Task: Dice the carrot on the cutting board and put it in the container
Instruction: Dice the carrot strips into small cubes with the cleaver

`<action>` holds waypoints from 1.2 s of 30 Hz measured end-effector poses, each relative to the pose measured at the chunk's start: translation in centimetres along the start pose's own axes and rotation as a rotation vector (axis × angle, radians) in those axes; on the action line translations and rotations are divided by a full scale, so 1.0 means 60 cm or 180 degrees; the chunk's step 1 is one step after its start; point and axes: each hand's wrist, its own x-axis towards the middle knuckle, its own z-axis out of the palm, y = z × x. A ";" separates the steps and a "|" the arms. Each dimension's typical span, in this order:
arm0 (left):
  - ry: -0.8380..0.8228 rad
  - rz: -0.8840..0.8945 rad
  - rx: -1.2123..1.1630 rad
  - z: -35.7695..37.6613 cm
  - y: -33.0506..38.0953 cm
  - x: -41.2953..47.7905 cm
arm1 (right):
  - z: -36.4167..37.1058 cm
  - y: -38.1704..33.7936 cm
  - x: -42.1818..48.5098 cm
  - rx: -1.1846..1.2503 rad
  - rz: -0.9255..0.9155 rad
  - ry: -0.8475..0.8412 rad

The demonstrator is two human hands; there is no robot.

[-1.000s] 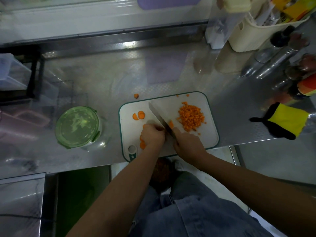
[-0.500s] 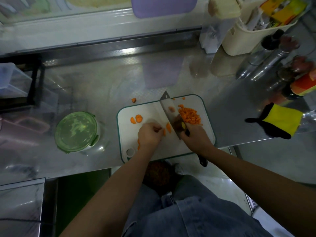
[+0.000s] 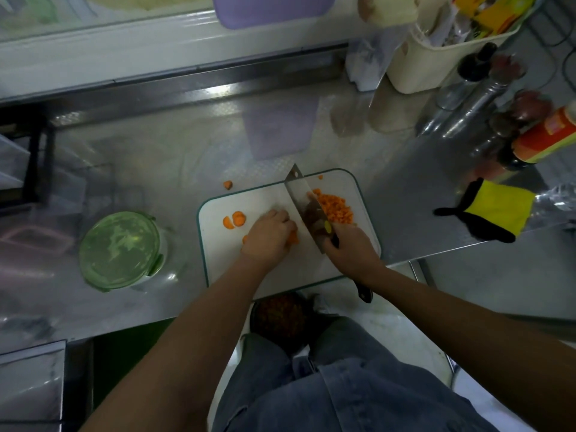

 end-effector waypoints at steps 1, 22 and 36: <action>-0.0028 -0.0108 -0.0011 0.000 0.002 -0.002 | 0.001 -0.001 0.000 -0.0030 -0.0019 -0.0033; 0.0692 -0.1569 -0.0645 0.032 0.030 -0.034 | 0.025 -0.037 -0.016 -0.0638 -0.0199 -0.0420; 0.0779 -0.1675 -0.0779 0.045 0.023 -0.032 | 0.041 -0.053 0.006 -0.0505 -0.0162 -0.0283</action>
